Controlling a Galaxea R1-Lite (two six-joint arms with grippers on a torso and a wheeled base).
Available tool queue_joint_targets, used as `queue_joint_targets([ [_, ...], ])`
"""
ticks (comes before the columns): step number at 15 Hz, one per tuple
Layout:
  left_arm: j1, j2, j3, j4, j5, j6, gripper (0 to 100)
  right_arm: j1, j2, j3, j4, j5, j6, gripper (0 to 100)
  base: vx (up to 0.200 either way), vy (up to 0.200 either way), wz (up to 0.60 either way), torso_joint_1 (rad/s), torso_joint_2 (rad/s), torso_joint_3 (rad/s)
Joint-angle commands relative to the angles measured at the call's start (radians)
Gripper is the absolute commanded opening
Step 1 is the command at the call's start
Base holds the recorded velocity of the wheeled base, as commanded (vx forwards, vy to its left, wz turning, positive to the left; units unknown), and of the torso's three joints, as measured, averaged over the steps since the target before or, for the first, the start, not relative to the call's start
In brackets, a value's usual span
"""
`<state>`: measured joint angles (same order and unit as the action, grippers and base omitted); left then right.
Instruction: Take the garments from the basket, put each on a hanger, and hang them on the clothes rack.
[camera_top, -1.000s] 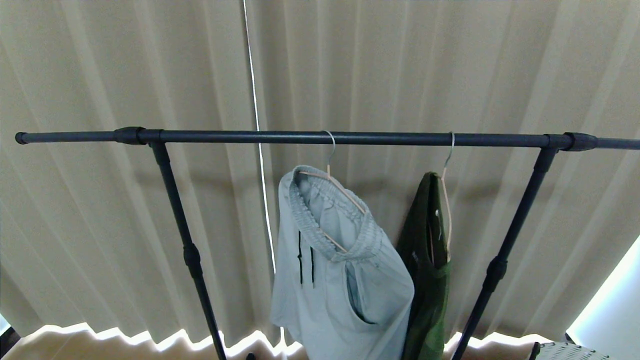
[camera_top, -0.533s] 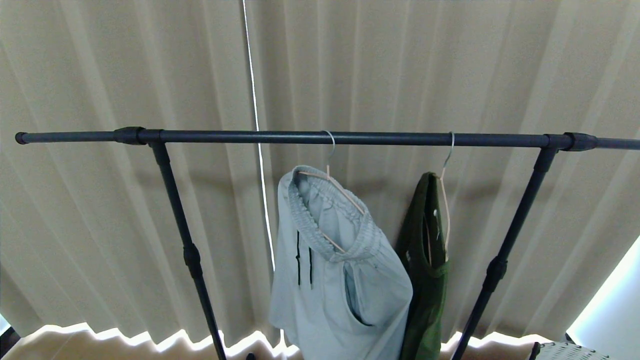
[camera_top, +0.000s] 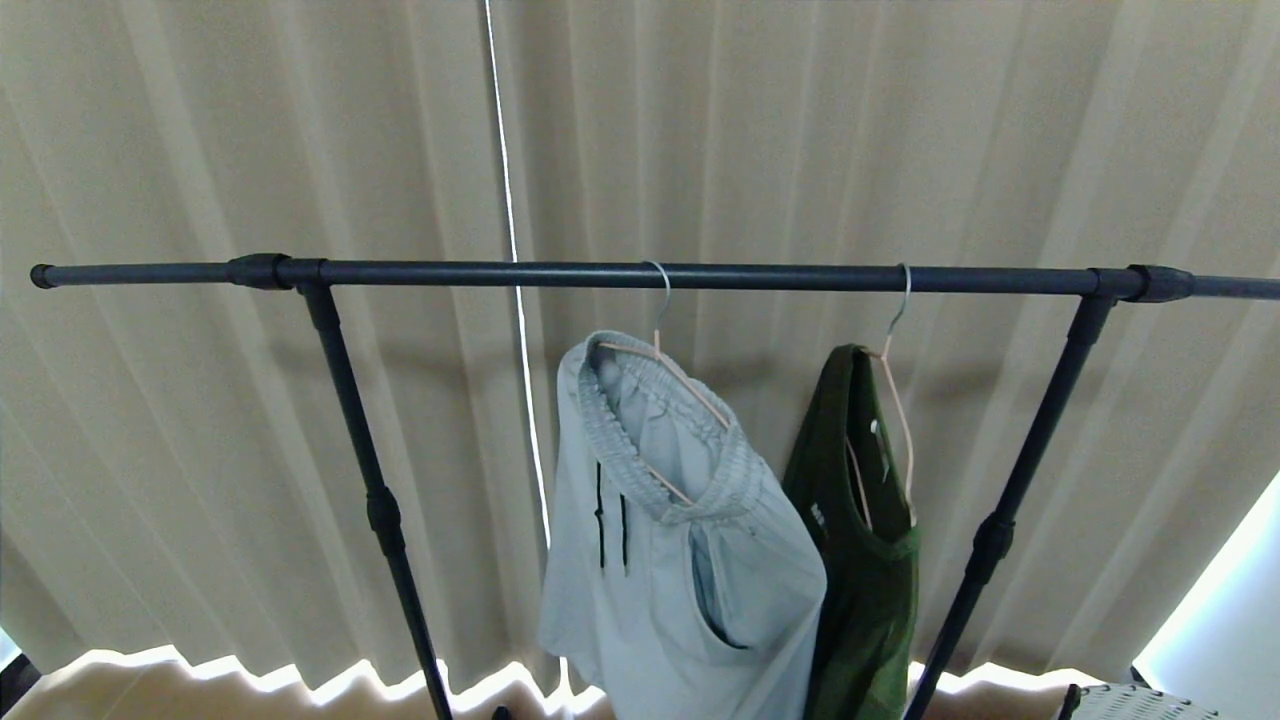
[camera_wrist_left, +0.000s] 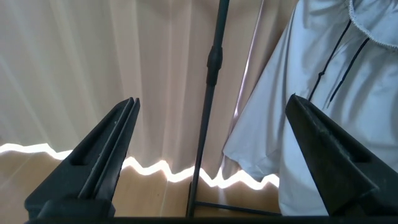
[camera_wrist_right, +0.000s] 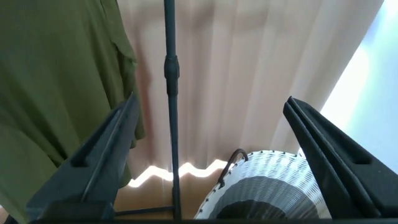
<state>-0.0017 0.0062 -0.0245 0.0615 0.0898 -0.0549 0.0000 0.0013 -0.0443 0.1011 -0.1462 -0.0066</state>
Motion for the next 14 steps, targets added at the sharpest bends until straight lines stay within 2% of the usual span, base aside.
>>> queue_joint_targets([
  [1, 0.000, 0.001, 0.000, 0.000, 0.001, 0.000, 100, 0.000, -0.001, 0.000, 0.002, 0.043, -0.007, 100, 0.000, 0.000, 0.00, 0.000, 0.00, 0.000],
  [4, 0.000, 0.001, 0.000, 0.000, -0.001, 0.000, 100, 0.000, -0.001, 0.000, 0.005, 0.174, -0.042, 100, 0.000, 0.000, 0.00, 0.000, 0.00, 0.000],
  [14, 0.000, 0.001, 0.000, 0.000, 0.001, 0.000, 100, 0.000, -0.001, 0.000, 0.002, 0.185, -0.038, 100, 0.000, 0.000, 0.00, 0.000, 0.00, 0.000],
])
